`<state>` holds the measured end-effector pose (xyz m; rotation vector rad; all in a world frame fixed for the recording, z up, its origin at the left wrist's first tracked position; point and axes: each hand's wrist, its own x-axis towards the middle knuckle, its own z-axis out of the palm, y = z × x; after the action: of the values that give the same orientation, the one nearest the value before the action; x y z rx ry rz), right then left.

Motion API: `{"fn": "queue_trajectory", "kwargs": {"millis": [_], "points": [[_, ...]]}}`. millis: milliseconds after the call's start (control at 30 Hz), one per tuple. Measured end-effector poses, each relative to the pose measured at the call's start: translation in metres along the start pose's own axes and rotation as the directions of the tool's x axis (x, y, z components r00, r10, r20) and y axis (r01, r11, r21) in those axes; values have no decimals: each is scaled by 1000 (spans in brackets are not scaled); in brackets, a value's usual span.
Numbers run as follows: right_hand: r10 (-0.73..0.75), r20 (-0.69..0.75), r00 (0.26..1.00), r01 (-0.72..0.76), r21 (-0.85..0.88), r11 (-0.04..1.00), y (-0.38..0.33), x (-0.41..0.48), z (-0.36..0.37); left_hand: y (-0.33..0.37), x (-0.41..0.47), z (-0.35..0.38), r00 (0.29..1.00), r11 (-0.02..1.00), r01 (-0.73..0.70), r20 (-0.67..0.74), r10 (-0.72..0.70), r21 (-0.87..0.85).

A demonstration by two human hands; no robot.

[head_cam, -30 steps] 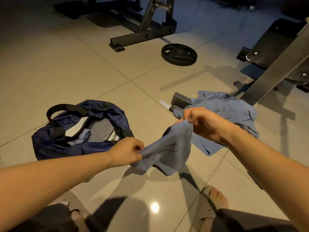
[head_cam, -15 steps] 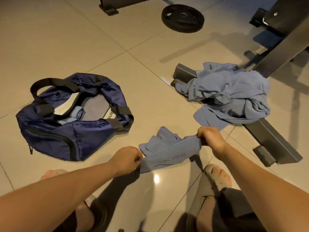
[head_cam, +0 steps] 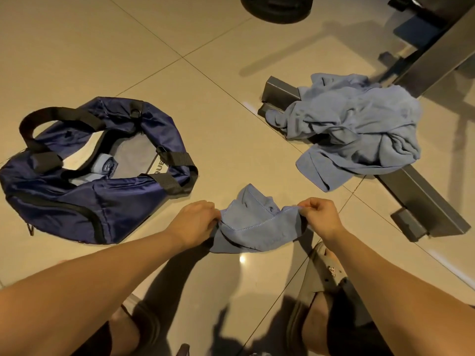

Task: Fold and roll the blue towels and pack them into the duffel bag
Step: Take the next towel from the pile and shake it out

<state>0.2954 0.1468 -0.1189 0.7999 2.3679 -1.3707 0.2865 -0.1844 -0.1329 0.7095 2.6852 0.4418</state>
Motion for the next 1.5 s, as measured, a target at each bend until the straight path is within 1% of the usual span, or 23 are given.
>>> {"fn": "queue_trajectory", "kwargs": {"millis": [100,167,233,267,367,433,467,500,533,600,633,700,800,933,1167,1233,1267,1400,1500], "points": [[36,-32,999,-31,138,990,-3,1,0,-1,7,-3,1000,999,22,-7,-22,-28],[68,-100,993,-49,186,981,-1,4,0,-3,9,-4,1000,1000,-6,23,6,29],[76,-179,981,-46,165,985,7,6,-2,-3,8,-2,996,995,-14,90,6,96],[78,-215,974,-47,143,989,12,8,-4,-4,7,1,994,996,0,111,-10,91],[111,-309,945,-78,117,990,26,15,-11,-5,6,9,987,997,69,151,-64,-26],[110,-330,938,-78,108,991,28,18,-14,-7,5,10,986,996,65,159,-56,-54],[104,-330,938,-76,97,992,28,19,-14,-7,5,11,987,999,38,158,-32,-34],[99,-325,941,-75,84,994,28,19,-13,-6,3,11,990,1000,-19,140,18,4],[95,-319,943,-76,71,995,27,20,-12,-6,2,12,988,990,-114,114,105,80],[83,-304,949,-74,41,996,27,21,-9,-7,-1,15,954,929,-297,106,280,220],[80,-298,951,-75,28,997,28,22,-8,-8,-1,16,932,898,-362,100,349,250],[85,-292,953,-83,19,996,28,22,-7,-10,3,15,895,851,-439,62,441,289],[86,-297,951,-84,20,996,28,23,-8,-12,8,11,859,778,-489,62,509,394],[83,-302,950,-81,20,997,28,23,-10,-12,12,11,838,709,-527,149,525,468],[90,-296,951,-83,38,996,29,24,-12,-4,23,10,815,662,-552,160,556,507],[101,-297,950,-89,53,995,30,26,-12,-2,25,12,821,675,-547,158,549,496],[103,-297,949,-88,63,994,31,27,-12,-1,26,12,833,697,-531,149,532,482],[109,-303,947,-88,83,993,31,31,-14,1,27,10,906,839,-420,112,408,346],[107,-297,949,-87,82,993,29,32,-15,2,25,8,931,893,-361,49,362,267]]}}
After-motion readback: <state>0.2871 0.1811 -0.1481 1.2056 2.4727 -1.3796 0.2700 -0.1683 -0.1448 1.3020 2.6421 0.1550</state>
